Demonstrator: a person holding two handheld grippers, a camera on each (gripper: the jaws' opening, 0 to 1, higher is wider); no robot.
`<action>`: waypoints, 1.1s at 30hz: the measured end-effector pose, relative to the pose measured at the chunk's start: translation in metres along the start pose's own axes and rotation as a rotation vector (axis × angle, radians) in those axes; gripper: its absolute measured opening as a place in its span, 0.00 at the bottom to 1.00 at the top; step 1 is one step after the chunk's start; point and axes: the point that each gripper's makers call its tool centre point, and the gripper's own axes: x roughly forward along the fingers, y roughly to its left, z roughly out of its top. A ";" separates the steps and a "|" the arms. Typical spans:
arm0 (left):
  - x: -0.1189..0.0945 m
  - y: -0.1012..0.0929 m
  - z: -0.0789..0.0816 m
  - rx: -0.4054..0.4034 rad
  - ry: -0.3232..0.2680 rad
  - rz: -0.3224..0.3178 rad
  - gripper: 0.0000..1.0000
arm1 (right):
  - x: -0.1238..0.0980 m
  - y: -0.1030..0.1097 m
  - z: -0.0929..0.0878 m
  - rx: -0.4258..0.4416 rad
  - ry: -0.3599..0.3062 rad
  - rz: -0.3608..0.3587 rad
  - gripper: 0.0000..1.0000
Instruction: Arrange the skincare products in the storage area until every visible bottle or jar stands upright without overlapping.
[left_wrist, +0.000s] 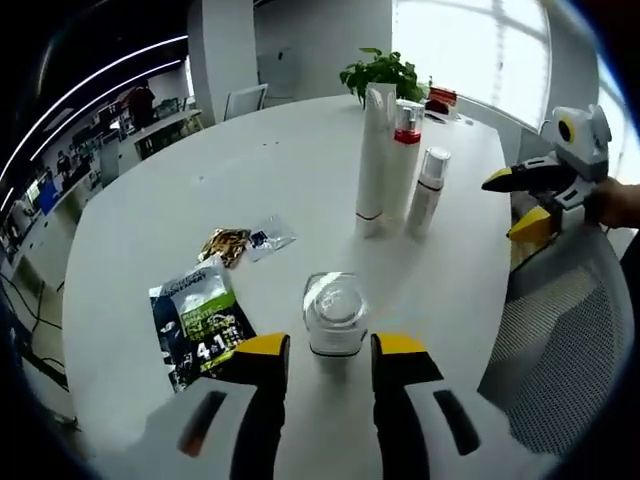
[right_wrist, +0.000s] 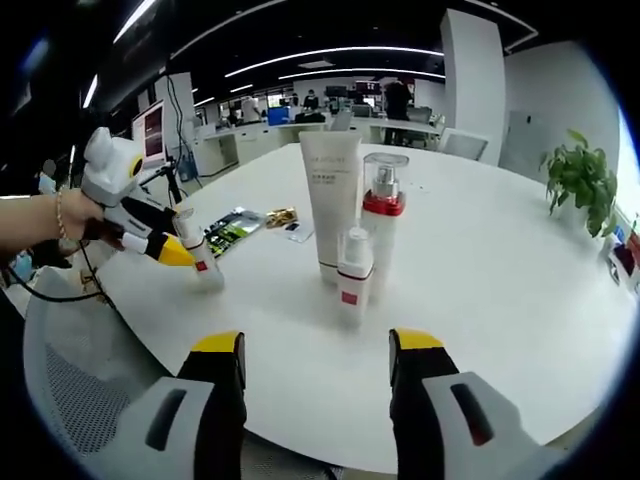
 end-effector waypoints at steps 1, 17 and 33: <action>0.003 0.001 -0.002 0.001 -0.006 -0.002 0.32 | 0.000 0.000 0.000 0.001 0.001 0.000 0.58; 0.028 -0.001 -0.002 0.080 -0.061 -0.083 0.17 | 0.000 -0.006 -0.003 0.015 0.014 -0.029 0.58; 0.064 -0.042 0.040 0.210 -0.165 -0.294 0.16 | -0.001 -0.013 -0.004 0.020 0.014 -0.066 0.61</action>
